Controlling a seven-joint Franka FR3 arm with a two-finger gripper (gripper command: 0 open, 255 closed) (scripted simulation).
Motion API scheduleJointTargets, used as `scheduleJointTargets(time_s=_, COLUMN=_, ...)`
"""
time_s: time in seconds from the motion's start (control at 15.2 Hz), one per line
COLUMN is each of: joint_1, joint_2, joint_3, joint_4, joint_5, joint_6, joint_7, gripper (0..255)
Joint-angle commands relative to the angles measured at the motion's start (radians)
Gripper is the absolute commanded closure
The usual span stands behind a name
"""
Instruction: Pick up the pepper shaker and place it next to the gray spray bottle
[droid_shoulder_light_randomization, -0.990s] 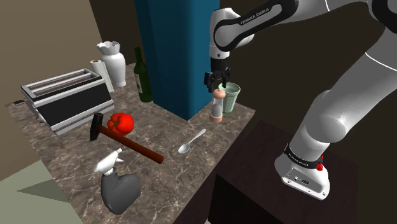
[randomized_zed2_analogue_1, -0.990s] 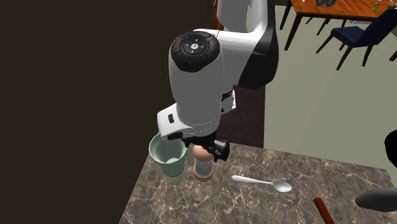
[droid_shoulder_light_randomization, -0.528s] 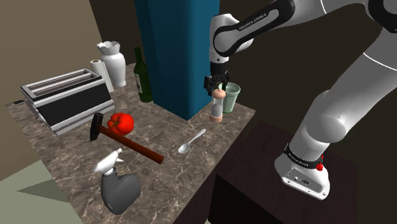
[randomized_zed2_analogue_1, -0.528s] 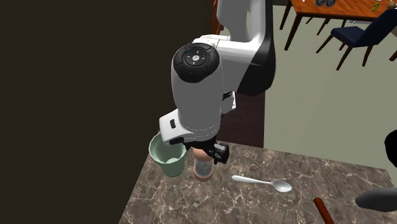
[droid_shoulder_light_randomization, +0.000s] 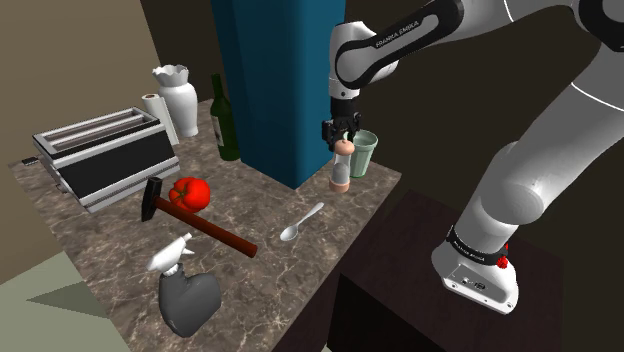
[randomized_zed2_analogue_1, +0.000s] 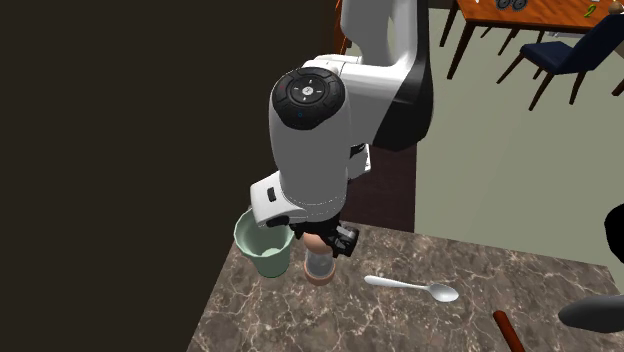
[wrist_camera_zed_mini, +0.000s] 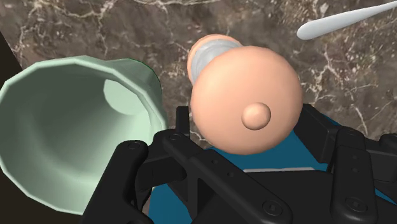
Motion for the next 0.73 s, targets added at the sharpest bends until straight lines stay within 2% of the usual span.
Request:
scheduleJointTargets(time_s=0.0, joint_1=0.0, joint_2=0.0, joint_3=0.0, joint_4=0.0, joint_5=0.0, joint_6=0.0, joint_7=0.0, gripper=255)
scheduleJointTargets(time_s=0.26, joint_1=0.0, joint_2=0.0, joint_3=0.0, joint_4=0.0, joint_5=0.0, joint_6=0.0, joint_7=0.0, gripper=255)
scheduleJointTargets(time_s=0.66, joint_1=0.0, joint_2=-0.035, joint_3=0.0, joint_4=0.05, joint_5=-0.001, joint_6=-0.085, joint_7=0.002, gripper=255)
